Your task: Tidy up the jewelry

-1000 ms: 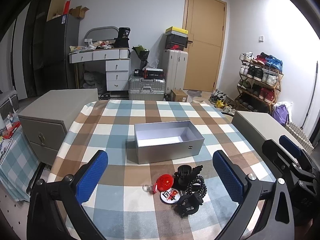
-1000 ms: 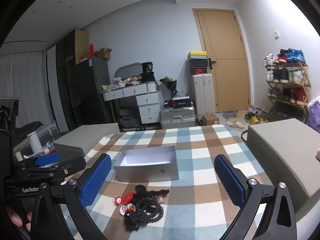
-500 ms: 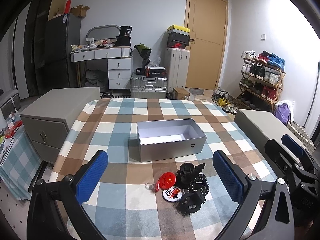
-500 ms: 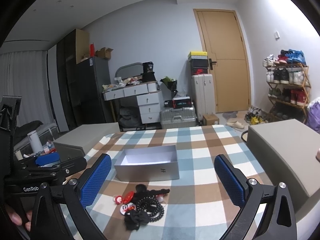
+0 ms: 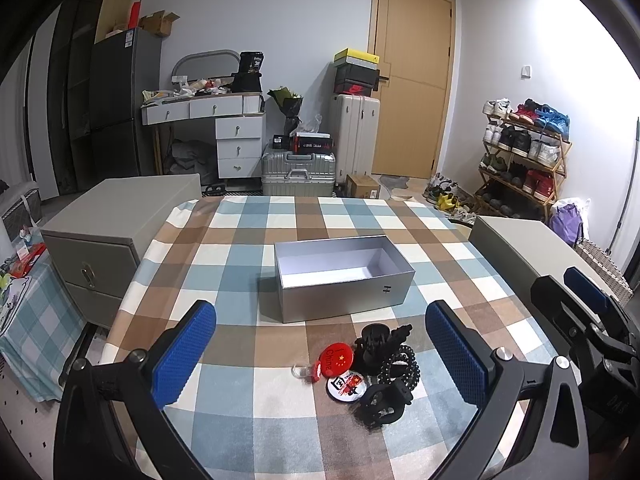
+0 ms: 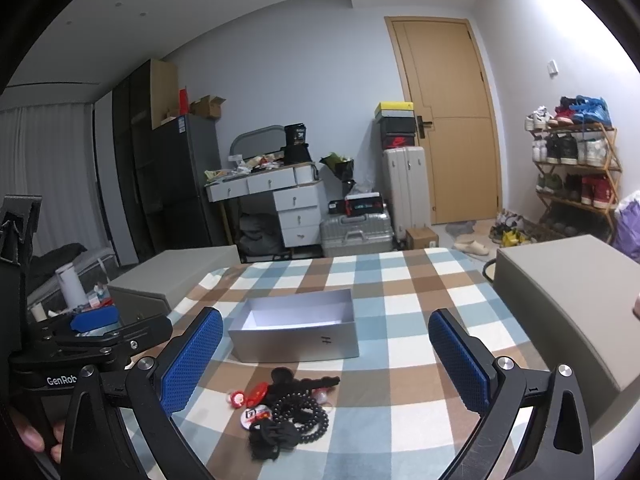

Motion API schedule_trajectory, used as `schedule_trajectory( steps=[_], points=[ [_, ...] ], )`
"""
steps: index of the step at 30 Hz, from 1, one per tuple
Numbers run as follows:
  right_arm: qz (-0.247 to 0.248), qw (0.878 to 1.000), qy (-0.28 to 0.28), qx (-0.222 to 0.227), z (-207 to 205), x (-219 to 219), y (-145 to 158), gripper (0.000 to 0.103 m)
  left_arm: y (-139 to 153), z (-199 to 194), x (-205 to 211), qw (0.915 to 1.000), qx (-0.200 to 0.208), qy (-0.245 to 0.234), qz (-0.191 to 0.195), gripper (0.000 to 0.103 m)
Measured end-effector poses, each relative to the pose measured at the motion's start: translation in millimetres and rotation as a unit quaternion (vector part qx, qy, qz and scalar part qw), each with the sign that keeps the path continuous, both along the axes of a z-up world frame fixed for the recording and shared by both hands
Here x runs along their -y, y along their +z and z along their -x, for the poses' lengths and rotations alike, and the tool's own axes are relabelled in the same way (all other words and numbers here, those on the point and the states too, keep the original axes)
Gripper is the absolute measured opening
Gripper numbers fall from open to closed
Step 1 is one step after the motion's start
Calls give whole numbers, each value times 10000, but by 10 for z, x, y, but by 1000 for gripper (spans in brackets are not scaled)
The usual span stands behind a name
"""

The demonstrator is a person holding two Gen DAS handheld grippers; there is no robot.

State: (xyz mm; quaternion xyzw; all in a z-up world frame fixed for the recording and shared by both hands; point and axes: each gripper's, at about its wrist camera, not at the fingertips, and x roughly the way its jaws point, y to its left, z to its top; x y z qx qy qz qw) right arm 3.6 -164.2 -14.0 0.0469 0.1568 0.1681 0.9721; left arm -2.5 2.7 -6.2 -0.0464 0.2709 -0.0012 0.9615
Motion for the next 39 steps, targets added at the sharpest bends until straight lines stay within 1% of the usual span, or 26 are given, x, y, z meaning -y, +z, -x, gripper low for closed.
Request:
schedule_trajectory(
  steps=[14,27,30,34,37,39],
  points=[
    [38,10000,20,3,5,12,0,103,-15,5,-4,10000,-50,-29,10,102],
    [-5,10000,-29,-65,-42,65,-30,103,-109,-38,11,9993,-289,-200,103,102],
    [-1,9999,-64,-79,-49,82,-36,103,-165,-69,35,9982,-435,-352,193,102],
    [-61,9999,-69,-135,-65,150,-80,103,-354,-131,73,9944,-793,-580,385,102],
    [-88,9998,-89,-183,-81,204,-128,103,-479,-161,135,9918,-1007,-705,362,102],
    [-117,9996,-89,-233,-99,240,-163,103,-560,-176,185,9887,-1158,-871,373,102]
  ],
)
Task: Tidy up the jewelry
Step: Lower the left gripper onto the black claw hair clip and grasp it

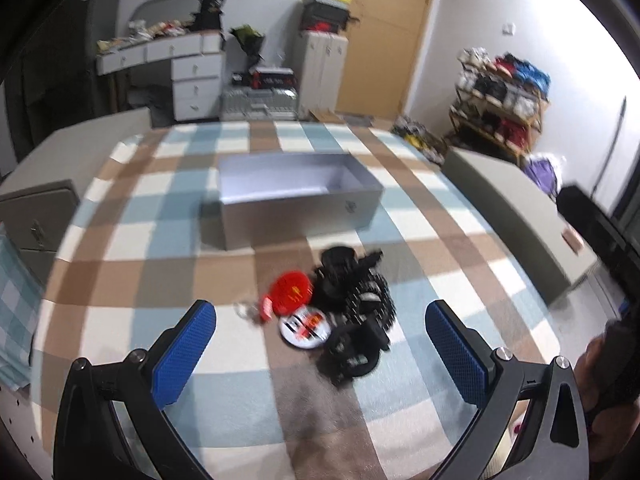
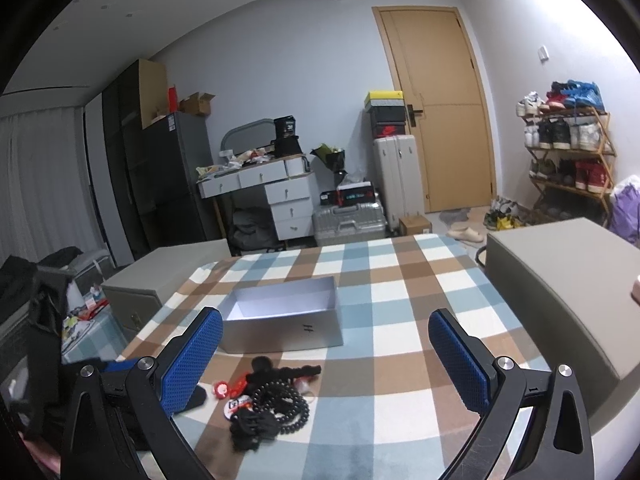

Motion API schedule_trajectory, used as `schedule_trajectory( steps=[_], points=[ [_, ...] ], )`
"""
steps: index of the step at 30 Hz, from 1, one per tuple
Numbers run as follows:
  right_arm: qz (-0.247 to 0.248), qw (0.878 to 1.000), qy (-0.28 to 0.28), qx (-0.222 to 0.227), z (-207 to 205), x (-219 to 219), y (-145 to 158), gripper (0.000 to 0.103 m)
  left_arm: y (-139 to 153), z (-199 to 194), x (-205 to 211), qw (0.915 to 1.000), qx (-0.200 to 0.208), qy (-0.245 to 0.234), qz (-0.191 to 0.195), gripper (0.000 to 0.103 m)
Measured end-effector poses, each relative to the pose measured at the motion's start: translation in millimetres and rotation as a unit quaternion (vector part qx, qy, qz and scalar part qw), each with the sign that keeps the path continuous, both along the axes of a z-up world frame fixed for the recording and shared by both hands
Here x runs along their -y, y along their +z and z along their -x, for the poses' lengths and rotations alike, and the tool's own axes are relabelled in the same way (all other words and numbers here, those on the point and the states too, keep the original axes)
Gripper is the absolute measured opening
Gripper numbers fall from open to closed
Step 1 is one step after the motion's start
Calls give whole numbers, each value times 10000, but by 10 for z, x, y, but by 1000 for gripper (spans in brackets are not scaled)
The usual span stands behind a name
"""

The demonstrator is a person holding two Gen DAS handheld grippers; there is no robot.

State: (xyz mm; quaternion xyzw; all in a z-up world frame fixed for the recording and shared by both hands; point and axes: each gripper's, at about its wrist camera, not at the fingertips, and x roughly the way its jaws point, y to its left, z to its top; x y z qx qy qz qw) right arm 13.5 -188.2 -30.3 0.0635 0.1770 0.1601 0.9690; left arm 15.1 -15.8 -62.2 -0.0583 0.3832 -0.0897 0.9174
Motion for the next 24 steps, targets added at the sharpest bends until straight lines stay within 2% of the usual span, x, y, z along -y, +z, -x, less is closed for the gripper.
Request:
schedule_trajectory(
  steps=[7,9,18,22,24],
  points=[
    [-148,9996,-13,-253,-91,122,-158,103,-206,-64,193,9983,-361,-450,-64,102],
    [-188,9993,-30,-328,-119,161,-206,103,-241,-84,206,9977,-440,-509,-91,99],
    [-285,9982,-35,-530,-176,252,-332,103,-397,-130,226,9951,-700,-664,-193,73],
    [-316,9976,64,-614,-190,239,-369,103,-479,-163,216,9938,-805,-744,-196,52],
    [-324,9974,101,-643,-192,232,-380,103,-475,-147,208,9942,-729,-757,-245,52]
  ],
)
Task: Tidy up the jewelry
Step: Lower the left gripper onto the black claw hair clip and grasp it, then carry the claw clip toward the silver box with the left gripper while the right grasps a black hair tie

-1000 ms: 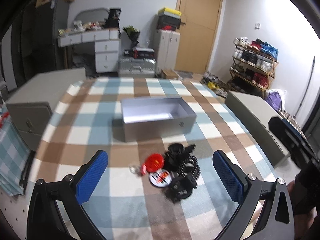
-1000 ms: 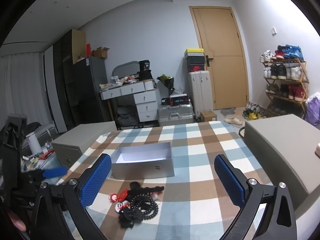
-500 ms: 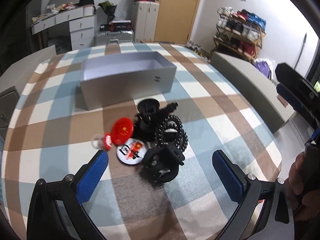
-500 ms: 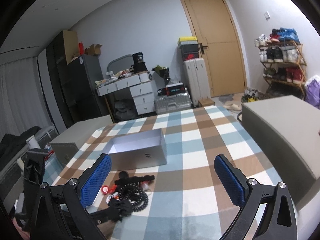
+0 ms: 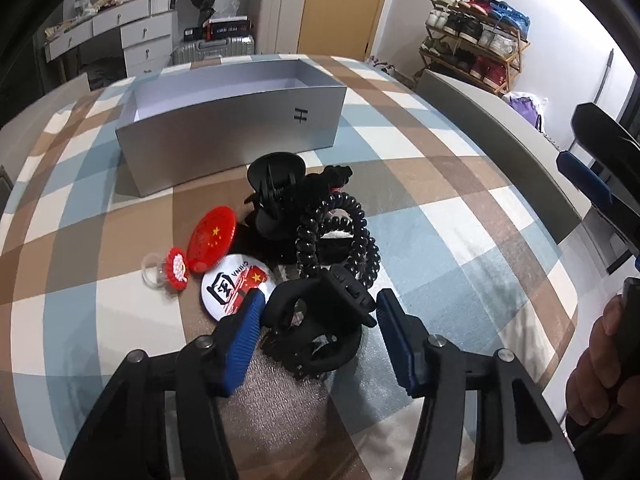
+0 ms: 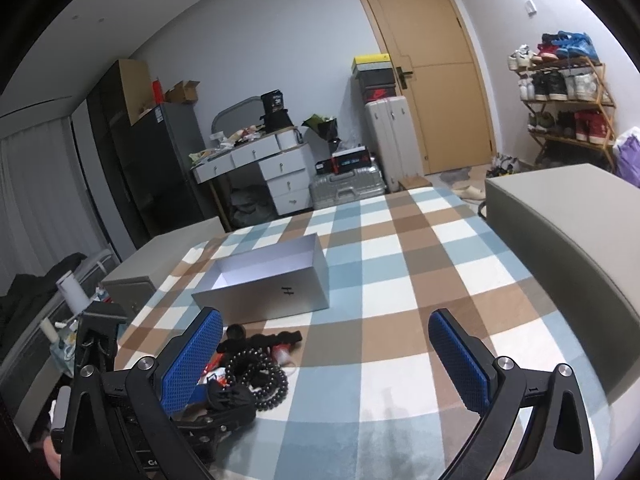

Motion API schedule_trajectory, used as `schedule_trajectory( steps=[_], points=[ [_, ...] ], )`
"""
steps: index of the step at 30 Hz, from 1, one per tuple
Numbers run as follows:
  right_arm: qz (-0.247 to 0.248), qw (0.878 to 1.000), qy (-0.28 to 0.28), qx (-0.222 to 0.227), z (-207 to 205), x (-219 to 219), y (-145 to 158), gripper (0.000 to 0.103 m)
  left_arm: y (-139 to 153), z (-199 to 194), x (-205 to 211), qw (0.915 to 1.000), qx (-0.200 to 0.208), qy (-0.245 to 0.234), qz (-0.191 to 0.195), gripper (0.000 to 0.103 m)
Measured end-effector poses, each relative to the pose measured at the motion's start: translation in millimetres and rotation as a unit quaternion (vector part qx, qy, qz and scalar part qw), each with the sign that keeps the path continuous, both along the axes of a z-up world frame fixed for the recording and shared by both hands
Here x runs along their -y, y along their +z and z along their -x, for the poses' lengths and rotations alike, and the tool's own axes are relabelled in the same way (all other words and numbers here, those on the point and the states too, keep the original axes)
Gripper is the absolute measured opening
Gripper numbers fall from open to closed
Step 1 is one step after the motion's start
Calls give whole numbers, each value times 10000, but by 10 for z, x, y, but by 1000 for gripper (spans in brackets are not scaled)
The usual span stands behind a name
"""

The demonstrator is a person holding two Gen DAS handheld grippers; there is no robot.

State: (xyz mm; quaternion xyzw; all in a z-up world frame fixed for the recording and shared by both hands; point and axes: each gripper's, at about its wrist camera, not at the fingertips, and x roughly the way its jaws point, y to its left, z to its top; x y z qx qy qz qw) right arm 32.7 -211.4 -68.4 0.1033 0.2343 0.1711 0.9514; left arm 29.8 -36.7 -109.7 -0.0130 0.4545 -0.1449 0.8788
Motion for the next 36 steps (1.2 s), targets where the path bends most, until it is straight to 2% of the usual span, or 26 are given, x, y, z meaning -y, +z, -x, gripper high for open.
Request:
schedule_trajectory(
  steps=[11,18,23,30,33,36],
  points=[
    [9,9996,126,-269,-63,-55,-46,103,65,131,-76,9997,217,-134,-48,52],
    [96,9975,491,-493,-185,-250,-67,103,254,242,-324,9982,465,-51,369,52],
    [63,9932,893,-748,-307,-445,-135,103,365,235,-539,9962,706,133,490,52],
    [-353,9807,1328,-1388,-610,-594,-323,101,365,112,-834,9935,824,472,635,52],
    [-512,9740,1411,-1698,-769,-618,-417,94,336,69,-922,9926,820,568,691,52],
    [-907,9615,1470,-2136,-941,-585,-542,90,305,11,-967,9922,804,613,724,52]
  ],
)
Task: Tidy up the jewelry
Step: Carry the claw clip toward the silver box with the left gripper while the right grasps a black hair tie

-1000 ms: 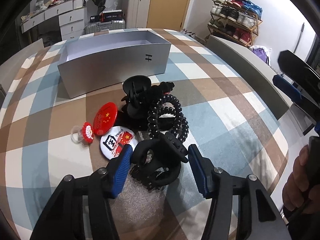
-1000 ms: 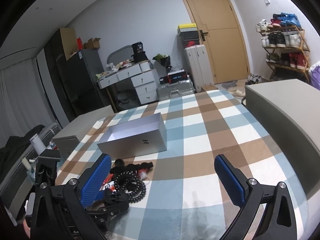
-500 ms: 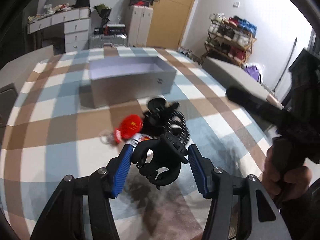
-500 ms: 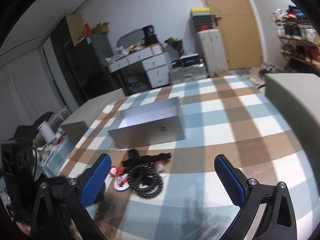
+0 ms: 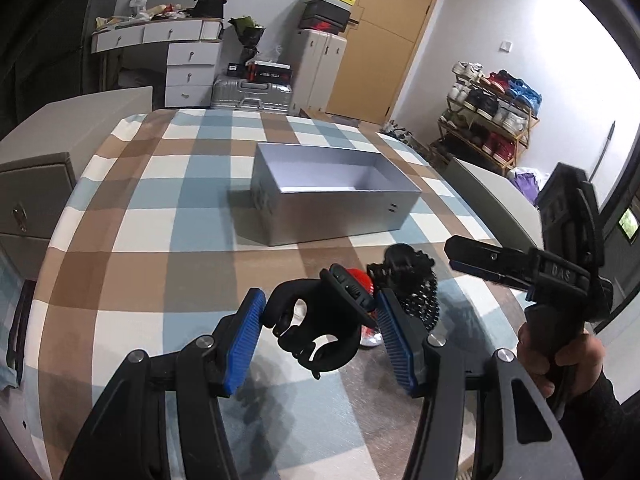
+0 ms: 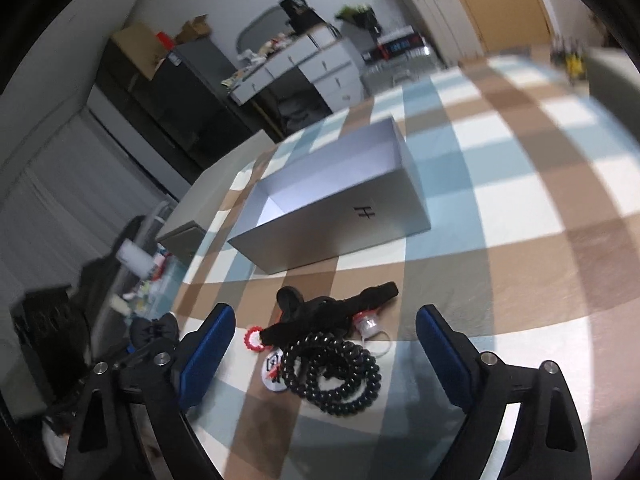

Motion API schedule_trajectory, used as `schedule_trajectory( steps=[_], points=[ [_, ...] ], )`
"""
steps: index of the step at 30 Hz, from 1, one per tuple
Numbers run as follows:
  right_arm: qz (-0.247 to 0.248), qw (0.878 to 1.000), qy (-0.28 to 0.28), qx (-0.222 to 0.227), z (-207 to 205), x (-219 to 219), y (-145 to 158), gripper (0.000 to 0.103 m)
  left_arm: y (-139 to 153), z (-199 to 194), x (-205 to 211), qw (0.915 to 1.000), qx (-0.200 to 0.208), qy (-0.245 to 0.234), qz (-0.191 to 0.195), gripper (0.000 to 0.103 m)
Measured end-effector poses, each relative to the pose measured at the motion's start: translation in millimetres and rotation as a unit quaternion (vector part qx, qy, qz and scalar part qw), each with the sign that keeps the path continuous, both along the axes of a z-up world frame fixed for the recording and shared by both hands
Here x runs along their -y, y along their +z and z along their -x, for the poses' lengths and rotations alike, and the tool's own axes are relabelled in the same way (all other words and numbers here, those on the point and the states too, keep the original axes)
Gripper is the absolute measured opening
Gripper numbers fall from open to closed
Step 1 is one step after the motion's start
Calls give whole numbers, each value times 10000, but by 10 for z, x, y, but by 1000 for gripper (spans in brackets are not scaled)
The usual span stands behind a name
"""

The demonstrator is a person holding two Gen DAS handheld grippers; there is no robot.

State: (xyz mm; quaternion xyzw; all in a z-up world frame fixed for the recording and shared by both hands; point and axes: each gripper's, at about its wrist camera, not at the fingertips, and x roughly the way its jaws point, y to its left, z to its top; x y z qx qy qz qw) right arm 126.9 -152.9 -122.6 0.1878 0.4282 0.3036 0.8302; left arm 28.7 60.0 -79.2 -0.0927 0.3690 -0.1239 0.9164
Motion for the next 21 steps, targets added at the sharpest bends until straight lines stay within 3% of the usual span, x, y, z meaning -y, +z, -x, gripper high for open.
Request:
schedule_trajectory(
  steps=[8,14,16,21],
  points=[
    [-669,9931,-168,-947,-259,135,-274,70,-35,-130,-95,9999,-91,-21,145,52],
    [-958,9879,-148,-1210,-326,166,-368,40,-65,-194,-100,9997,-169,-55,157,52],
    [-1009,9882,-185,-1135,-316,191,-349,22,-59,-212,-101,9997,-190,-57,159,52],
    [-1100,9903,-97,-849,-240,246,-238,21,-42,-238,-103,9997,-202,-41,128,52]
  ],
)
